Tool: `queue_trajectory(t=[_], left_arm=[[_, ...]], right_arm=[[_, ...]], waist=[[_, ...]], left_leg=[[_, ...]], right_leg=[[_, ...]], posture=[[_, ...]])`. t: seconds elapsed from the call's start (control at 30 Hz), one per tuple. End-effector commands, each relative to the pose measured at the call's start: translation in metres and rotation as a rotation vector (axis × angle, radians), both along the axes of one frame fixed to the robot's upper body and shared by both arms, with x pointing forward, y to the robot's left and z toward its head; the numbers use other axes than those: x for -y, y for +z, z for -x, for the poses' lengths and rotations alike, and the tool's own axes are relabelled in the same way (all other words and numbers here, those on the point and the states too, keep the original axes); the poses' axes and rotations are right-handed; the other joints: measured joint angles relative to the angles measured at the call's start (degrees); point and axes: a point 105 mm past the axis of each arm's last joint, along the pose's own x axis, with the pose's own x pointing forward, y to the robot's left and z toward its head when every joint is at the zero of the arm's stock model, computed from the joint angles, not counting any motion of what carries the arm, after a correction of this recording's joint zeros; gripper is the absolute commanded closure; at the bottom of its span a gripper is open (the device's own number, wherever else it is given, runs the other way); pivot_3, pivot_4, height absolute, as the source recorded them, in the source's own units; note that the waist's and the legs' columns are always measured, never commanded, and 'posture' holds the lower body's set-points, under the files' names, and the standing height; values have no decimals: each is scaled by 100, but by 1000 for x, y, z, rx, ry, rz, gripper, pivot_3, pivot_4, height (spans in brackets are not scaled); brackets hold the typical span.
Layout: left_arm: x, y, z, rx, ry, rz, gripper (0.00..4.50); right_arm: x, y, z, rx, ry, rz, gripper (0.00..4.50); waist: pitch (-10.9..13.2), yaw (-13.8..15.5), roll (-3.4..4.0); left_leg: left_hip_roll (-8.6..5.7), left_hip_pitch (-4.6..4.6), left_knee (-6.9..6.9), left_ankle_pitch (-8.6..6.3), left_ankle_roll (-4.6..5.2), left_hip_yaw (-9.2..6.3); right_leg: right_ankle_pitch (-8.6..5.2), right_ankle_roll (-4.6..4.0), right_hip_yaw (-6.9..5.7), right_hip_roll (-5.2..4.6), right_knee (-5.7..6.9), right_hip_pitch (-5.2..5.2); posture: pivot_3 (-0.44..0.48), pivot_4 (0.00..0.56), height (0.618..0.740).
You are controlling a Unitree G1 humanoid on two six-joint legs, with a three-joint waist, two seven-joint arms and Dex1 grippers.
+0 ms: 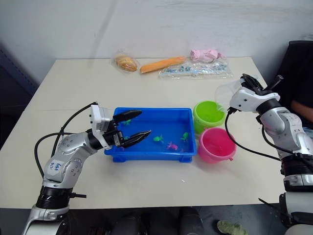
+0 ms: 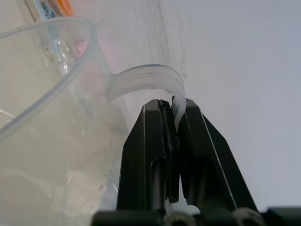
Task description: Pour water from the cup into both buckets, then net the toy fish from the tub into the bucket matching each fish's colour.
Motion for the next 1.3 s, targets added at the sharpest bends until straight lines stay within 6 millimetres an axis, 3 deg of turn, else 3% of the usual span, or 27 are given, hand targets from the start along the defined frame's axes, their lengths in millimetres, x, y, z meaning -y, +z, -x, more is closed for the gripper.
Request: queue_trajectory(t=[0.03, 0.67, 0.97, 1.1, 1.3], left_arm=[[3, 13, 6, 75, -11, -4, 0], [-1, 12, 5, 76, -6, -17, 0], [0, 12, 5, 77, -12, -17, 0], [-2, 12, 6, 73, -27, -17, 0], [-1, 14, 10, 67, -62, -15, 0]], right_arm=[[0, 27, 5, 107, 9, 38, 4467], [-10, 26, 15, 216, 61, 184, 4467], [-11, 23, 17, 180, 91, 75, 4467], [4, 28, 17, 139, 91, -257, 4467], [19, 30, 27, -17, 264, -819, 4467]], waist=[[0, -1, 0], [0, -1, 0], [0, -2, 0], [2, 1, -3], [3, 17, -5]], left_leg=[[0, 0, 0, 0, 0, 0], [2, 0, 0, 1, -1, -1], [1, 0, 0, 1, -1, 0], [3, 0, 0, 1, -1, -2], [3, 0, 0, 1, 0, -8]], right_leg=[[0, 0, 0, 0, 0, 0], [0, 0, 0, 1, -1, 0], [0, 0, 0, 1, -1, 0], [0, 0, 0, 3, -1, 1], [1, 1, -4, 3, -1, 5]], posture=[[0, 150, 740], [0, 150, 740], [0, 150, 740], [0, 150, 740], [0, 150, 740]])
